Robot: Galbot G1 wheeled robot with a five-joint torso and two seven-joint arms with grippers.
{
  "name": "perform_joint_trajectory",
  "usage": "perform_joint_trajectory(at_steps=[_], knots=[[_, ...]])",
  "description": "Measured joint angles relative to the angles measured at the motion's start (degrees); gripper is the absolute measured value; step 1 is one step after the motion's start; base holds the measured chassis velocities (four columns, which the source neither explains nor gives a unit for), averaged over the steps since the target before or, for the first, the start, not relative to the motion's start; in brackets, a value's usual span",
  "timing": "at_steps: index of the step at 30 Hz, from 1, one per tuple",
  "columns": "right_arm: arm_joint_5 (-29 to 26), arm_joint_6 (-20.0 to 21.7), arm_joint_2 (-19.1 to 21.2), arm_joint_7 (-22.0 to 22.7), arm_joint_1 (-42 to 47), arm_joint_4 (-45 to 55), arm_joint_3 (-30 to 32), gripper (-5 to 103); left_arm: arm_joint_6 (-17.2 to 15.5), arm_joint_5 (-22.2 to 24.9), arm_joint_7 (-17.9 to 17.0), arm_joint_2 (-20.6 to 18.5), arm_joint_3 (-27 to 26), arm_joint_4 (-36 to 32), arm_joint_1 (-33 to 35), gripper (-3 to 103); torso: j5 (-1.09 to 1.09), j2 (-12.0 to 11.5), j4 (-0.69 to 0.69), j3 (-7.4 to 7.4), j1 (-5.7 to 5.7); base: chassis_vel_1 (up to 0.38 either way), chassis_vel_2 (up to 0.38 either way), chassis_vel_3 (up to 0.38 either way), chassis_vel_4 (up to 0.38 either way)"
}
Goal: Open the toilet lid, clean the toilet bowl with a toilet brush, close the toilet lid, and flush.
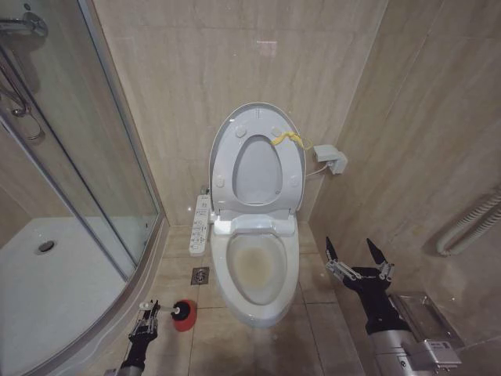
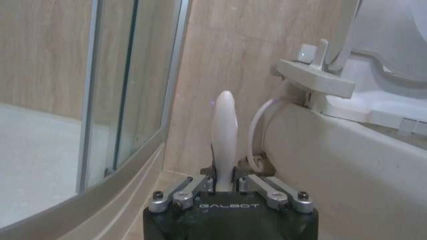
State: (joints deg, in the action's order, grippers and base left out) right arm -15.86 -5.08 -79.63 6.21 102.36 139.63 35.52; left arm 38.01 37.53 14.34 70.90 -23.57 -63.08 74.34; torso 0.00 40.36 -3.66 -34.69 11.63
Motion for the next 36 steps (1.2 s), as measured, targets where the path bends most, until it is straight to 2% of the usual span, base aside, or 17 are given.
perform_joint_trajectory(at_steps=[6,12,18,23,29,36], knots=[[0.0,0.0,0.0,0.0,0.0,0.0,0.0,100,-0.4,0.0,-0.4,0.0,0.0,-0.5,0.4,16,0.0,0.0,0.0,0.0,0.0,0.0,0.0,0.0,0.0],[0.0,0.0,0.0,0.0,0.0,0.0,0.0,100,-3.9,-1.0,-3.7,0.1,-0.8,-3.6,2.8,16,0.0,0.0,-0.01,0.0,0.0,0.0,0.0,0.0,0.0],[0.0,0.0,0.0,0.0,0.0,0.0,0.0,100,-4.8,-2.4,-4.8,0.1,-1.3,-3.3,3.1,16,0.0,0.0,-0.01,0.0,0.0,0.0,0.0,0.0,0.0],[0.0,0.0,0.0,0.0,0.0,0.0,0.0,100,-5.0,-2.9,-4.9,-0.2,-1.2,-0.7,1.4,16,0.0,0.0,0.0,0.0,0.0,0.0,0.0,0.0,0.0],[0.0,0.0,0.0,0.0,0.0,0.0,0.0,100,-4.2,-2.9,-3.5,-0.7,0.3,6.0,-3.4,16,0.0,0.0,-0.01,0.0,0.0,0.0,0.0,0.0,0.0],[0.0,0.0,0.0,0.0,0.0,0.0,0.0,100,-3.8,-2.7,-2.9,-0.7,1.7,9.2,-6.8,16,0.01,0.0,-0.01,0.0,0.0,0.0,0.0,0.0,0.0]])
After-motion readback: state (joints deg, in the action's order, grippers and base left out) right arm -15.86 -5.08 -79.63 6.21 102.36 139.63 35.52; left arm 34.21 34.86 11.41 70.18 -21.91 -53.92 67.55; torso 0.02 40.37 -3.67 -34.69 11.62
